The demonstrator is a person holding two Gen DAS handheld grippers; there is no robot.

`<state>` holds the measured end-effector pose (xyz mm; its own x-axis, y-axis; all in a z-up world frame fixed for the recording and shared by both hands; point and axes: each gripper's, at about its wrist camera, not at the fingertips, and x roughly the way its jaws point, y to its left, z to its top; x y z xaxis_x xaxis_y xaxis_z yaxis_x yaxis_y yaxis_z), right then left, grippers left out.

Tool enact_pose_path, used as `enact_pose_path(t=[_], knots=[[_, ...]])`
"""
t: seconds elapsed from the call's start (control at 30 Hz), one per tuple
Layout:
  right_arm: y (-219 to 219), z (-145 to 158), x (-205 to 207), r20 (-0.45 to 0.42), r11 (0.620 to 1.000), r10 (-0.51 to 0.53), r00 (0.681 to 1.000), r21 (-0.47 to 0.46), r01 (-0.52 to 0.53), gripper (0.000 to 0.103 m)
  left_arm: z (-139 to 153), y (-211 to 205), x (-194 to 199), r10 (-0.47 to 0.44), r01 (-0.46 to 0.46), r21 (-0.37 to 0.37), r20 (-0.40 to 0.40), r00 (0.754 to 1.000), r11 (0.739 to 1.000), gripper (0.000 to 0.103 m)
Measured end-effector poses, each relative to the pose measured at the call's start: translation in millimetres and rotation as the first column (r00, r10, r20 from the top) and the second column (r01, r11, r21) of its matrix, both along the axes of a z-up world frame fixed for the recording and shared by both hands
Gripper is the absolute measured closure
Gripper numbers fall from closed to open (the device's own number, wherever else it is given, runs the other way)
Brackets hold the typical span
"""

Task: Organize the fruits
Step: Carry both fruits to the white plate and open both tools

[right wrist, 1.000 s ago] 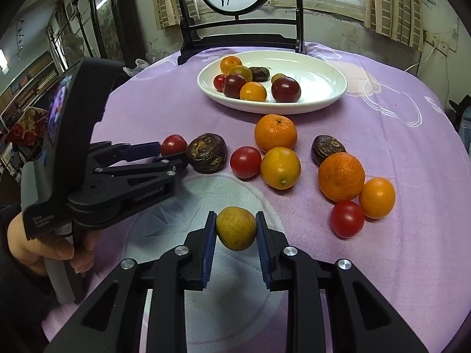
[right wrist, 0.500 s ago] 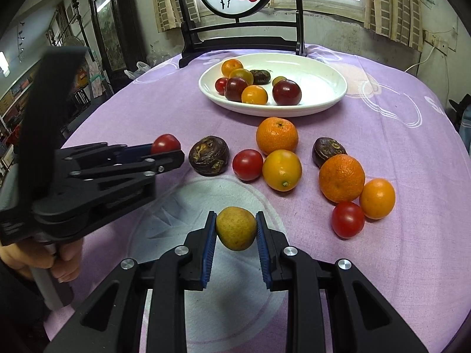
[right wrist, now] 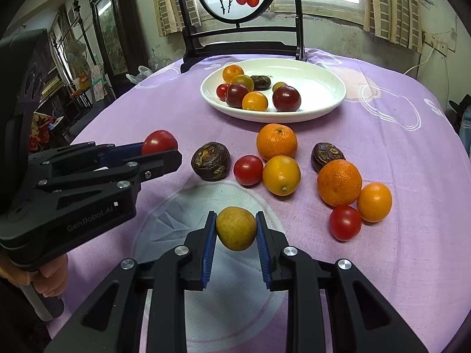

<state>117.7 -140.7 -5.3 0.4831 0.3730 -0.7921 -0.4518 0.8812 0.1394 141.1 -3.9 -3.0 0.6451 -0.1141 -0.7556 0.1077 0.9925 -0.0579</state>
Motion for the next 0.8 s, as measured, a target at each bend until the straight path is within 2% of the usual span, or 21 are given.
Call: enact_pose_path(t=[0.2,0.4,0.63,0.8], knots=[[-2,2,0,0.002,1.0,-0.005,1.0,0.002,0.005,0.076,4,3,2,-0.002,0.002,0.001,-0.006,1.0,1.0,0.075],[-11,26,9,0.059,0.999,-0.025,0.998,0.03,0.024,0.076,18,-1,20,-0.024,0.024,0.038,-0.004,1.0,0.999,0.075],[-7,42,62,0.08,0.999,-0.047,0.996,0.008,0.046,0.076,35,1,73,-0.01,0.01,0.052,0.005,1.0,0.999,0.075],[6,42,117,0.068,0.998,-0.064,0.996,-0.014,0.066,0.076,31,6,128,0.015,-0.015,0.045,-0.014,1.0,0.999,0.075]])
